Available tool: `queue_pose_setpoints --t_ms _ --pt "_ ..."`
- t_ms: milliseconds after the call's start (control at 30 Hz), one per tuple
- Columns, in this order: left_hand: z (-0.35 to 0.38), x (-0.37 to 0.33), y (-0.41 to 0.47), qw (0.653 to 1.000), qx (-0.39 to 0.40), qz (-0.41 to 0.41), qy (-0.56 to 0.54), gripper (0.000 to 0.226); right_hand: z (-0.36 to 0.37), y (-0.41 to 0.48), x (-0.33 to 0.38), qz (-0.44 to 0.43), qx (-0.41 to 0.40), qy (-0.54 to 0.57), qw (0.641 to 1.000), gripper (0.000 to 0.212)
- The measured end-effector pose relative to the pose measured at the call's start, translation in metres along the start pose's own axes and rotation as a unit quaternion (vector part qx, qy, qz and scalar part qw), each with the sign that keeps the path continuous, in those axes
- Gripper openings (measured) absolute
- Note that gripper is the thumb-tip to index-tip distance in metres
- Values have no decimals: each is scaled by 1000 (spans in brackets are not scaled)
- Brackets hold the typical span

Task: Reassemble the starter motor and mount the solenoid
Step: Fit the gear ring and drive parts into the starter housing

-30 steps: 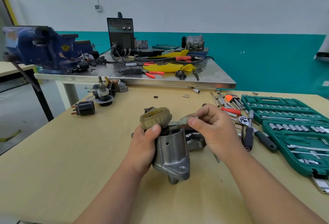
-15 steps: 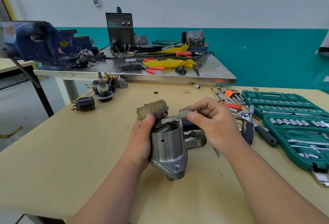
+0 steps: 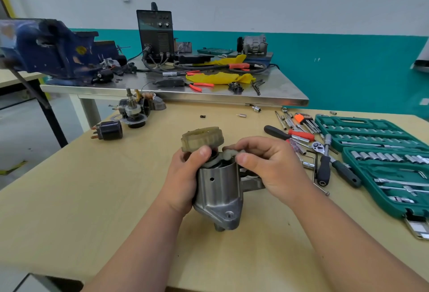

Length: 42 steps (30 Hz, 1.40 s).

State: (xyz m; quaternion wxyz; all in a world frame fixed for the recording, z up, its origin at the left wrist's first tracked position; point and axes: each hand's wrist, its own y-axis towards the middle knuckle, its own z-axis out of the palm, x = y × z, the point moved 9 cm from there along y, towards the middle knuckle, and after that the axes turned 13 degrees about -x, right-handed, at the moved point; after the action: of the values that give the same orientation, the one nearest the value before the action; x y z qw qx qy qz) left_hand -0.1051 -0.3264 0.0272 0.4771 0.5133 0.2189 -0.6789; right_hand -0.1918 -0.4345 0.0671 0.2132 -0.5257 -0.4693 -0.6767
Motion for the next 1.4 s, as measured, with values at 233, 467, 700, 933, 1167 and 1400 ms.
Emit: queue_pose_setpoints --t_ms 233,467,700,933,1167,1400 --pt "-5 0 1 999 -27 2 20 79 -8 -1 -7 19 -23 -42 999 31" --pt "-7 0 2 999 -23 18 37 73 -8 -1 -5 7 -52 -43 998 30" --pt "-5 -9 5 993 -3 92 71 56 -14 -2 -6 -12 -100 -43 994 27" --pt "10 -31 8 977 13 184 107 54 -34 5 -5 -13 -181 -9 983 29" --pt "17 -26 -2 960 55 210 175 60 -43 2 -15 27 -212 19 977 28" --pt "16 -41 -13 946 5 280 164 64 -43 -9 -18 46 -226 44 972 26"
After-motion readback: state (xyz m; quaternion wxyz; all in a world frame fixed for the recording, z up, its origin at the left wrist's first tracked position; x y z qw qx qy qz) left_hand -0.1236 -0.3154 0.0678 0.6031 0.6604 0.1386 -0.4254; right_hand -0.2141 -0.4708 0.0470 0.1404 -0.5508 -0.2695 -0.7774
